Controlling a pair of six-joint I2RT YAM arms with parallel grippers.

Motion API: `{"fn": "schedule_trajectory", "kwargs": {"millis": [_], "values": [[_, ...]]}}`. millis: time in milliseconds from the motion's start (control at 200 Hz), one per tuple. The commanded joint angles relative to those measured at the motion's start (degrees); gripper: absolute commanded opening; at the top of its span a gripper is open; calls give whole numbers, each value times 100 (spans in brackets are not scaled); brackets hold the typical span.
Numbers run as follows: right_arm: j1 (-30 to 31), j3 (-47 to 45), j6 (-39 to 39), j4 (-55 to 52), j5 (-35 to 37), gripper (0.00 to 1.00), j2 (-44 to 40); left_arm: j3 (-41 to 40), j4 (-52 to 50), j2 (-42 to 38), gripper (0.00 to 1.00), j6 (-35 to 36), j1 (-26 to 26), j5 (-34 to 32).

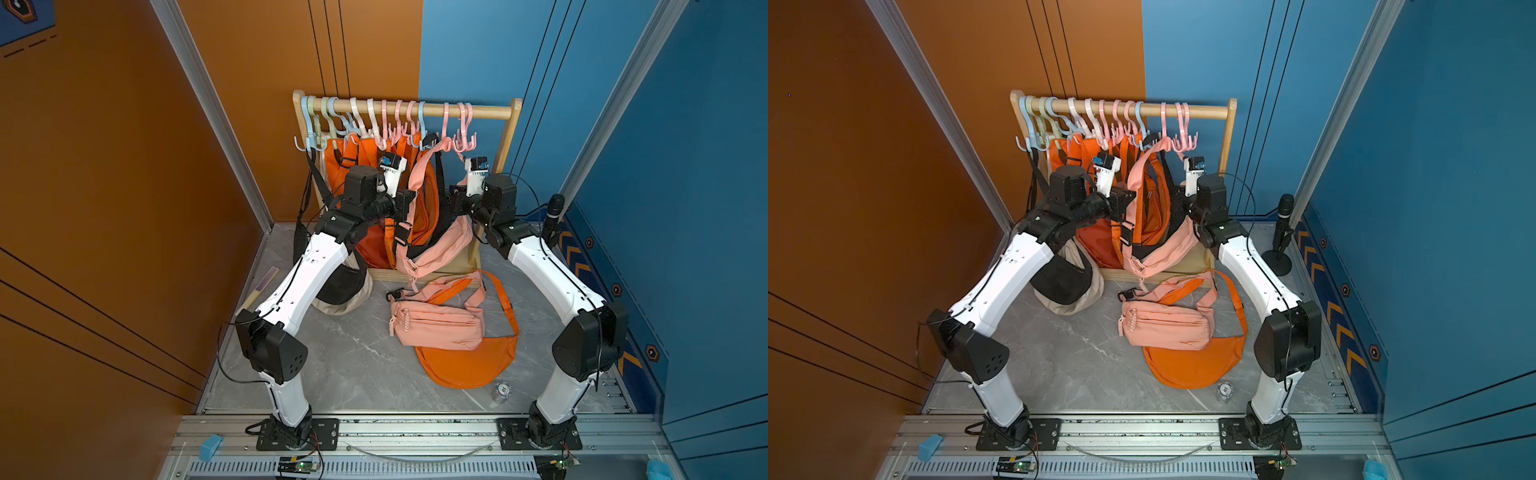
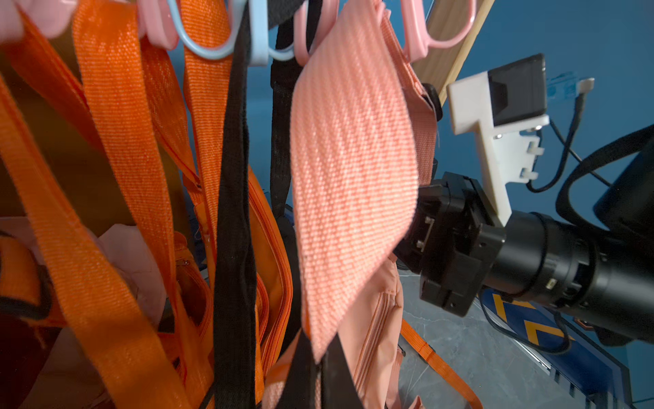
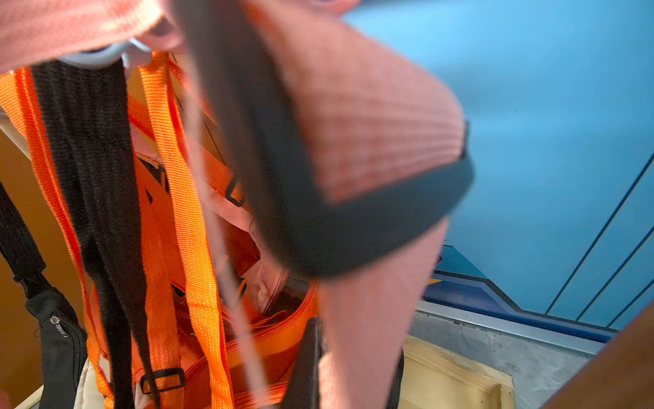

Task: Take the bag off the hook
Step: Pick up the bag from the hook.

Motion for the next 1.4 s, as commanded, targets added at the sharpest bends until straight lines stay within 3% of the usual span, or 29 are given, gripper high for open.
{"fn": "schedule_trajectory", "kwargs": {"millis": [0,465,851,1396], "values": [[32,132,175,112,-189,0,-110,429,-55,268,0,-184,-18,87],[-19,715,248,-12,-389,0,-104,2441,-720,1191,0,-256,-122,40],[59,759,273,-45,-482,0,-356,3218,-936,1299,0,-215,-186,-69],[258,455,220,-66,-384,0,-782,3346,-930,1003,0,-127,-228,-229]]}}
